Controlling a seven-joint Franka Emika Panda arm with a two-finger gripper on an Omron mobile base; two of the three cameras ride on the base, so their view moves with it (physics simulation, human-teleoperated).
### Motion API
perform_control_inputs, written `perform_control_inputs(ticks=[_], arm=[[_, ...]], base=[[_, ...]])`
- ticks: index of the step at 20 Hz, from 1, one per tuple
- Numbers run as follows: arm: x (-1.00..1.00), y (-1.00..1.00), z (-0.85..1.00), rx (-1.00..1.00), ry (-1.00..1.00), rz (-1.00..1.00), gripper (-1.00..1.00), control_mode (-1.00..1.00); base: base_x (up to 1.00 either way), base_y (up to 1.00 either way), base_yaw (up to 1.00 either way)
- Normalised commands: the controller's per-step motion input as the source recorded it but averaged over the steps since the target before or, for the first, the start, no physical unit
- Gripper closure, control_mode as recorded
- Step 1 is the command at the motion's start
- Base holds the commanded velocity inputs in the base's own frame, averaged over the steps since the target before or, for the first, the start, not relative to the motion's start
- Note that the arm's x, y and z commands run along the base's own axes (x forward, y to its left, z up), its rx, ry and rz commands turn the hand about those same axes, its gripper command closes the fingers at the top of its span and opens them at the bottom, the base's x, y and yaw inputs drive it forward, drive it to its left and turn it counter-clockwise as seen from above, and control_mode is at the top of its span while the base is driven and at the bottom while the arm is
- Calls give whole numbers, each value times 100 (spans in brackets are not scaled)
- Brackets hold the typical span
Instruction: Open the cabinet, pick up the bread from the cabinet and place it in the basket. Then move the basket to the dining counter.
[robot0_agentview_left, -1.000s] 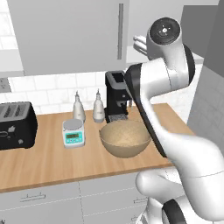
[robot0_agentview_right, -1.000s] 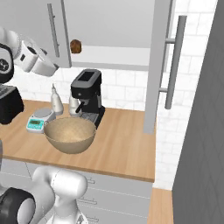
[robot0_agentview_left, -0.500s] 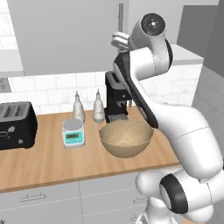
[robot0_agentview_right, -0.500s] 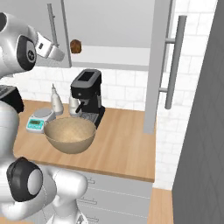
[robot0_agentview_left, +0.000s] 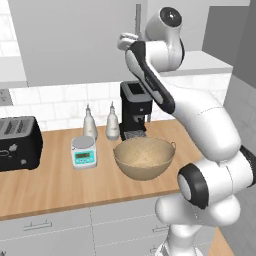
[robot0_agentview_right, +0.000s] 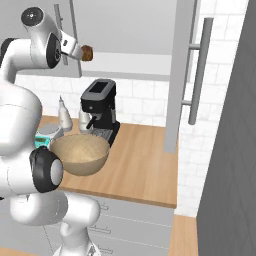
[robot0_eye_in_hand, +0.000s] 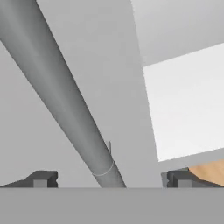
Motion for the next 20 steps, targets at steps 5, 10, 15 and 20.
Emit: perform_control_inputs(ticks=[5,10,15,20], arm=[[76,20,0,-10,-5,1,-100,-100],[40,9,0,-14,-7,0,-100,-100],[27,11,-30,-8,-24,0,-100,-100],[71,19,-24,0,-20,0,100,-100]], base=[[0,0,0],[0,0,0],[0,0,0],[0,0,0]])
